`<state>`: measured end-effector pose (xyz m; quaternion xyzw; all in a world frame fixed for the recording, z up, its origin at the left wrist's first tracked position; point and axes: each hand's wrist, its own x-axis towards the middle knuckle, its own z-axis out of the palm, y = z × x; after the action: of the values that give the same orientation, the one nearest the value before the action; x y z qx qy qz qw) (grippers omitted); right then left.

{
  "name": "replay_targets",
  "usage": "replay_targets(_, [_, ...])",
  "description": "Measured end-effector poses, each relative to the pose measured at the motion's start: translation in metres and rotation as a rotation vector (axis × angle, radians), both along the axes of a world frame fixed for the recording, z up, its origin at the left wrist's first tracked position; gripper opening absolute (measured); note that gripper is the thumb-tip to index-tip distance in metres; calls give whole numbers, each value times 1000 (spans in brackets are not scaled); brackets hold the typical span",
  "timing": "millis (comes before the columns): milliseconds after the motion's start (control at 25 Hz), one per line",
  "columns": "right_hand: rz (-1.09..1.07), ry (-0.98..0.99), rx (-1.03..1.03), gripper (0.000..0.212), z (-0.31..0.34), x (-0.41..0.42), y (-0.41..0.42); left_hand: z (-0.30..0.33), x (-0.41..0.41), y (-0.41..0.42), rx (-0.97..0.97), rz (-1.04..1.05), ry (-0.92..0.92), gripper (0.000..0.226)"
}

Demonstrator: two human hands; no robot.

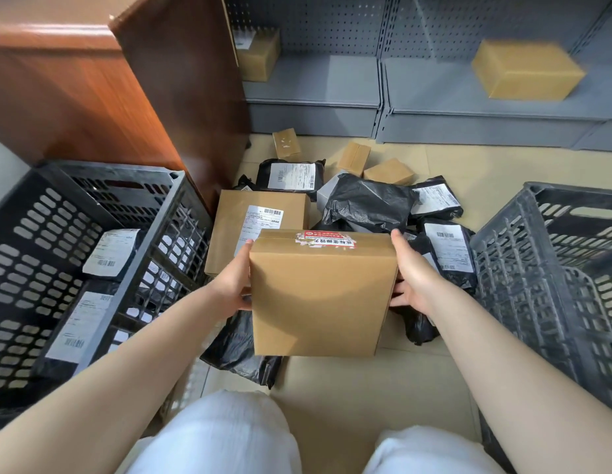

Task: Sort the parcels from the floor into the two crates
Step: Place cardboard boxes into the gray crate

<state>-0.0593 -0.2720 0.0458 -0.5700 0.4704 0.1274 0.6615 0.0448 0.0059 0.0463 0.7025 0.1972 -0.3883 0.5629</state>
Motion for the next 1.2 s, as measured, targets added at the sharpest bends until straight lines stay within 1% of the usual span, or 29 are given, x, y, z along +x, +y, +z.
replay_targets(80, [33, 5, -61, 75, 4, 3, 4, 3, 2, 4, -45, 22, 55, 75])
replay_targets(160, [66, -6, -62, 53, 6, 4, 9, 3, 3, 8, -67, 10, 106, 74])
replay_targets(240, [77, -13, -25, 40, 10, 2, 12, 2, 3, 12, -76, 4, 155, 71])
replay_targets(320, [55, -26, 22, 39, 10, 3, 12, -2, 4, 16, -110, -4, 195, 71])
replay_targets(360, [36, -33, 37, 42, 9, 4, 12, -4, 4, 18, -131, 6, 196, 69])
replay_targets(400, [9, -39, 44, 46, 7, 4, 11, -7, 3, 19, -155, 41, 189, 63])
replay_targets(440, [-11, -48, 33, 45, 4, 4, 11, -8, 1, 20, -174, 84, 173, 53])
replay_targets(520, [-17, -67, 11, 31, 1, 2, 15, -10, -6, 20, -156, 124, 116, 27])
replay_targets(560, [-2, -63, 10, 24, 0, 1, 16, -10, -11, 20, -146, 121, 97, 21])
replay_targets(600, [22, -51, 30, 18, 1, -1, 18, -12, -15, 22, -153, 118, 81, 19])
replay_targets(640, [44, -42, 64, 13, 1, -2, 20, -14, -17, 25, -175, 106, 64, 22])
replay_targets(720, [94, -42, 86, 16, 1, -4, 21, -17, -19, 31, -230, 71, 38, 41])
replay_targets(760, [127, -36, 64, 19, 0, -4, 22, -17, -19, 32, -251, 51, 35, 51])
replay_targets(840, [192, -17, -19, 26, -4, -5, 23, -20, -19, 34, -245, 16, -6, 61])
replay_targets(920, [273, -7, -130, 42, -7, -8, 26, -21, -20, 33, -224, 26, -72, 69])
replay_targets(960, [303, -9, -175, 47, -11, -9, 25, -19, -20, 31, -203, 39, -102, 69])
replay_targets(1000, [323, -20, -207, 44, -15, -11, 26, -17, -19, 30, -176, 47, -126, 67])
replay_targets(1080, [316, -66, -293, 22, -18, -12, 26, -12, -18, 28, -136, 14, -149, 61])
replay_targets(1120, [294, -95, -338, 16, -19, -11, 24, -9, -20, 27, -130, -19, -160, 56])
replay_targets(1200, [247, -138, -434, 22, -18, -7, 18, -2, -22, 22, -119, -50, -182, 49])
